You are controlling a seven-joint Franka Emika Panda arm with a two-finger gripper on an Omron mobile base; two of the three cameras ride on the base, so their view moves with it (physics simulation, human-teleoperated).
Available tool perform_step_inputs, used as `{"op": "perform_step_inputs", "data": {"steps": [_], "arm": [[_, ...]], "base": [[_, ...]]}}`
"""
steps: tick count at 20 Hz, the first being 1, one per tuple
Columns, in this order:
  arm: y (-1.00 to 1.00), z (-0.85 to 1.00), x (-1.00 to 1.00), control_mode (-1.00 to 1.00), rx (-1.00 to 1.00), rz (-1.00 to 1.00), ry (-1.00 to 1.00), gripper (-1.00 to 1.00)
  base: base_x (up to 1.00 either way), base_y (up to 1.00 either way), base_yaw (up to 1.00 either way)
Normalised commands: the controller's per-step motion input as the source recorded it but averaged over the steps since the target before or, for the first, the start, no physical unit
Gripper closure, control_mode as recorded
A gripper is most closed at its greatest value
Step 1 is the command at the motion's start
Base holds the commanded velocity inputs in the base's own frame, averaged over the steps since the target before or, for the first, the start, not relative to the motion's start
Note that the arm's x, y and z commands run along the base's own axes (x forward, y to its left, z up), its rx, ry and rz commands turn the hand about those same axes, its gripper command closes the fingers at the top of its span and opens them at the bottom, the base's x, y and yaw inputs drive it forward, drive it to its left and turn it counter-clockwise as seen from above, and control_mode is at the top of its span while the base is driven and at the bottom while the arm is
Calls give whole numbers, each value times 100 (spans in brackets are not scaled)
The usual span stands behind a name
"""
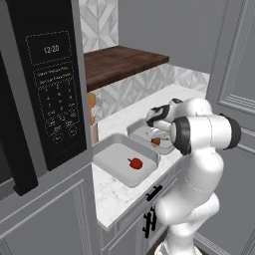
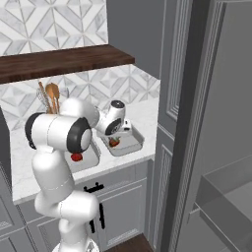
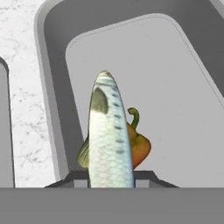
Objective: Place one bell pepper and one fish in each tupperware on the nearby counter, to pack two identical lunches.
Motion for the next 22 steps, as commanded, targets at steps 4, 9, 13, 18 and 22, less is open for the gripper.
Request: {"op": "perform_step_inputs", "data": {"steps": [4, 9, 13, 18, 22], "arm": [[0, -39, 0, -100, 0, 10, 0, 100], [0, -44, -1, -100, 0, 10, 0, -100], [0, -11, -4, -100, 0, 9, -3, -100], [0, 8, -20, -100, 0, 7, -2, -100], [0, 33, -14, -100, 0, 4, -2, -100]], "base": [[0, 0, 0], [0, 0, 0], [0, 0, 0], [0, 0, 0], [0, 0, 0]]}}
